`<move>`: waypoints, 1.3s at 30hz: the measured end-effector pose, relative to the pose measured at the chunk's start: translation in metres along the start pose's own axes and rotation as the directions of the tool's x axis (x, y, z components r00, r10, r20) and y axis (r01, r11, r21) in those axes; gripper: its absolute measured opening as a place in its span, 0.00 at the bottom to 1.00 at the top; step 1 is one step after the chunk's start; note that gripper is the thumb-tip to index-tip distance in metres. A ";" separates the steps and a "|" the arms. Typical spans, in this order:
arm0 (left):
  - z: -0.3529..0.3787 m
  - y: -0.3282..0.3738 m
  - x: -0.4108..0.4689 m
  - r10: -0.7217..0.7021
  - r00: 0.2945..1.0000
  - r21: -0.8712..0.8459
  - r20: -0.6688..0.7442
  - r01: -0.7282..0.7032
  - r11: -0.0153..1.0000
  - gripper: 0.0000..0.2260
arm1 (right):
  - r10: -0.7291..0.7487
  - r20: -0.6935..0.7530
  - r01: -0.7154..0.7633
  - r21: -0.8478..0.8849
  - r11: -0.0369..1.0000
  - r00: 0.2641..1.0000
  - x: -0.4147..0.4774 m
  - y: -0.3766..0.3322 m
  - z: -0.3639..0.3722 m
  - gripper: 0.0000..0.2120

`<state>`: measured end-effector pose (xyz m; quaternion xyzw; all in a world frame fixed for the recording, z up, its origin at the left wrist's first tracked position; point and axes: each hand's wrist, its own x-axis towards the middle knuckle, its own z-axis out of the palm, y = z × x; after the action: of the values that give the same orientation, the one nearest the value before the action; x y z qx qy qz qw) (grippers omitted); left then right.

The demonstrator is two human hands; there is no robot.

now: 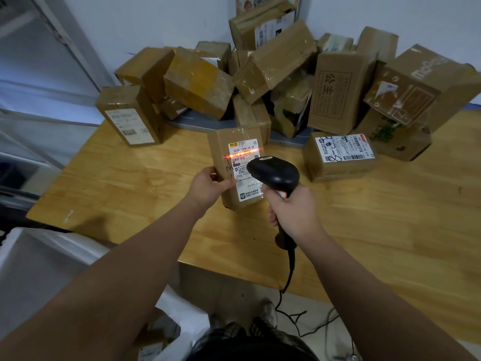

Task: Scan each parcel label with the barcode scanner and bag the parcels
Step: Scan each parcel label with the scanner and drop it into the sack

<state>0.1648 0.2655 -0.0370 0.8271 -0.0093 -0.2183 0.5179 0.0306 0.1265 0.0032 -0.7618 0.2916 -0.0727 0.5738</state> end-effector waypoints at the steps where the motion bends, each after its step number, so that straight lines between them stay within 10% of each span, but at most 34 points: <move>1: 0.000 0.000 0.000 -0.001 1.000 0.000 0.001 0.001 1.000 0.24 | 0.002 -0.002 -0.002 0.008 1.000 1.000 0.000 0.000 0.000 0.13; 25: -0.062 -0.048 -0.078 -0.006 0.983 -0.158 -0.183 -0.023 0.987 0.21 | -0.097 0.188 0.061 0.190 0.980 0.977 -0.036 0.006 0.060 0.09; 39: -0.195 -0.267 -0.264 -0.157 0.943 -0.153 -0.293 0.115 0.981 0.29 | 0.042 0.364 -0.047 0.007 0.999 0.930 -0.200 0.094 0.213 0.16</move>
<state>-0.0581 0.6193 -0.1023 0.8130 0.1422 -0.1241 0.5509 -0.0726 0.3933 -0.1083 -0.7507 0.1968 0.0804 0.6255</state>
